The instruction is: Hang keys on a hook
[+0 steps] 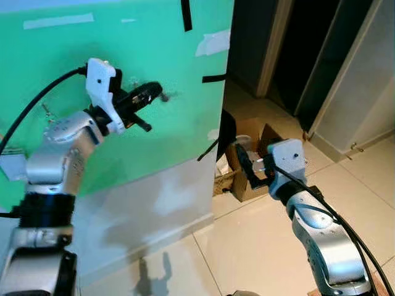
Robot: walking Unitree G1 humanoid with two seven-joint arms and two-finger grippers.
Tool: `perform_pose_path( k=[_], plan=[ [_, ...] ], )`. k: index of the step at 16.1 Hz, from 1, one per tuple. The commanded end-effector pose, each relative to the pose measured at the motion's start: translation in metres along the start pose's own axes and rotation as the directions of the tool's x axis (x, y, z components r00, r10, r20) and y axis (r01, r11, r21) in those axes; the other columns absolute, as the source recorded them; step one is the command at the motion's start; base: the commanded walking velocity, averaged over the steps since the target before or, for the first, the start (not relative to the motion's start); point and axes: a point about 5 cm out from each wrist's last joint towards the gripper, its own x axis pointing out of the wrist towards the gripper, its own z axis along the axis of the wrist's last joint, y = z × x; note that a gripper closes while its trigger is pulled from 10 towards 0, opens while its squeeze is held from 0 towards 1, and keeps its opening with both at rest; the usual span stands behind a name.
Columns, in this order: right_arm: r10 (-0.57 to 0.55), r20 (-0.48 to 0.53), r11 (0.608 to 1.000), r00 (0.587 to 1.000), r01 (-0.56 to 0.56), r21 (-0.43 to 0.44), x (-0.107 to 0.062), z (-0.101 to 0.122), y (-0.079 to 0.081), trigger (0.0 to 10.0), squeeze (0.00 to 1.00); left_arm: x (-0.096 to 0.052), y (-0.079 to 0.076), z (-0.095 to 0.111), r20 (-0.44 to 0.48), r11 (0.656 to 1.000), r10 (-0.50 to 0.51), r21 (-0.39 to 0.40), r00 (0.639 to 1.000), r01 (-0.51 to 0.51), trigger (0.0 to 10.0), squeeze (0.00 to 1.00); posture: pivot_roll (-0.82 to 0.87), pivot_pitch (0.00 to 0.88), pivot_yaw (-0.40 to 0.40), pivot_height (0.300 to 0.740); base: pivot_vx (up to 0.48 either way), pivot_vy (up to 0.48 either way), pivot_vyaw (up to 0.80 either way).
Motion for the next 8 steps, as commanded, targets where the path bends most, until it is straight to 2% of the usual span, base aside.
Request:
perform_pose_path(
  k=[1, 5, 8],
  plan=[
    [0.012, 0.011, 1.000, 1.000, -0.012, -0.014, 0.002, 0.006, 0.002, 10.0, 0.00, -0.002, 0.006, 0.004, -0.005, 1.000, -0.008, -0.003, 1.000, 0.008, 10.0, 0.00, -0.06, 0.000, 0.032, 0.740, 0.000, 0.000, 0.00],
    [0.018, 0.007, 1.000, 1.000, -0.018, -0.005, -0.001, 0.006, 0.006, 10.0, 0.00, -0.004, 0.027, 0.004, -0.049, 1.000, -0.004, -0.019, 0.999, 0.003, 10.0, 0.00, -0.07, 0.000, 0.055, 0.740, 0.000, 0.000, 0.00],
    [0.040, -0.003, 0.999, 0.999, -0.041, -0.017, -0.003, 0.006, 0.010, 10.0, 0.00, -0.001, 0.034, 0.004, -0.046, 1.000, 0.019, -0.021, 0.999, -0.020, 10.0, 0.00, -0.07, 0.000, 0.060, 0.740, 0.000, 0.000, 0.00]
  ],
)
